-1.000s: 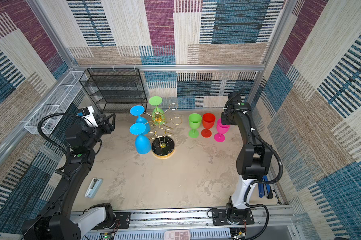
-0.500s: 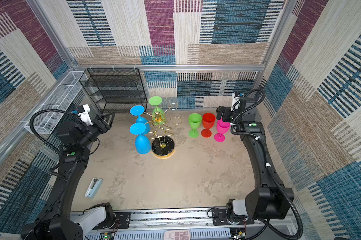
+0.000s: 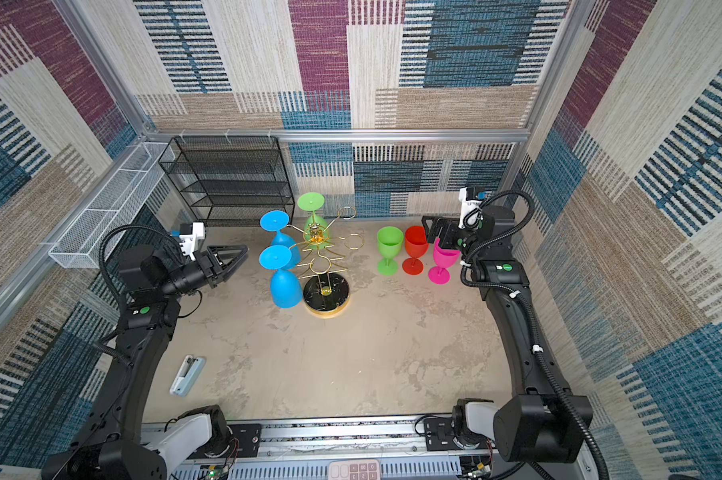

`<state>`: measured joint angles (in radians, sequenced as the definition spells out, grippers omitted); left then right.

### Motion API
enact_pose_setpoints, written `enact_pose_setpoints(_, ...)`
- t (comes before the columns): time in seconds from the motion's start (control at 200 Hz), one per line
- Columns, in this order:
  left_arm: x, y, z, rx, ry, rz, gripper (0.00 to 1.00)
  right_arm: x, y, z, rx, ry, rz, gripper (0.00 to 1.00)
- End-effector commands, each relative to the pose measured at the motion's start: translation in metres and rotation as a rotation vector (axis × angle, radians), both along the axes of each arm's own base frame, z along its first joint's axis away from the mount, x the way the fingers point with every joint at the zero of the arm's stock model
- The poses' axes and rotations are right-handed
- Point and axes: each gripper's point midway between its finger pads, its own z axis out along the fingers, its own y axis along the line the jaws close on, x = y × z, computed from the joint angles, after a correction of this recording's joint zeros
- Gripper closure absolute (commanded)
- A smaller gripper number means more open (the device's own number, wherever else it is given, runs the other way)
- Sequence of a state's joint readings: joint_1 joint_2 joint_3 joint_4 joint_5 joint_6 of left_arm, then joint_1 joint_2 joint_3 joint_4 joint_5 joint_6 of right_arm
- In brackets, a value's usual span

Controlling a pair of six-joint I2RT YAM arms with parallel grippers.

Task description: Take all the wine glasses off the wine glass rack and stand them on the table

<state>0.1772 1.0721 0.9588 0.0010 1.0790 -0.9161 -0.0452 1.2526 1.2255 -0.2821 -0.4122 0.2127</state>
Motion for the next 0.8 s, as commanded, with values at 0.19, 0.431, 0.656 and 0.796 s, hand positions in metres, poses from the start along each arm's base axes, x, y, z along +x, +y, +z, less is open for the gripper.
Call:
enact_pose_setpoints(0.19, -0.003, -0.024, -0.016, 0.053, 0.049, -0.068, 0.52, -0.004, 0.007, 0.014, 0.032, -0.055, 0.035, 0.01)
enact_pose_setpoints(0.431, 0.001, -0.033, -0.019, 0.060, 0.059, -0.091, 0.66, -0.004, 0.009, 0.007, 0.045, -0.044, 0.043, 0.01)
enact_pose_setpoints(0.656, 0.000, -0.033, -0.019, 0.079, 0.062, -0.091, 0.79, -0.003, 0.011, 0.003, 0.054, -0.034, 0.053, 0.01)
enact_pose_setpoints(0.796, -0.001, -0.033, -0.018, 0.093, 0.068, -0.091, 0.87, -0.002, 0.013, 0.002, 0.063, -0.033, 0.063, 0.01)
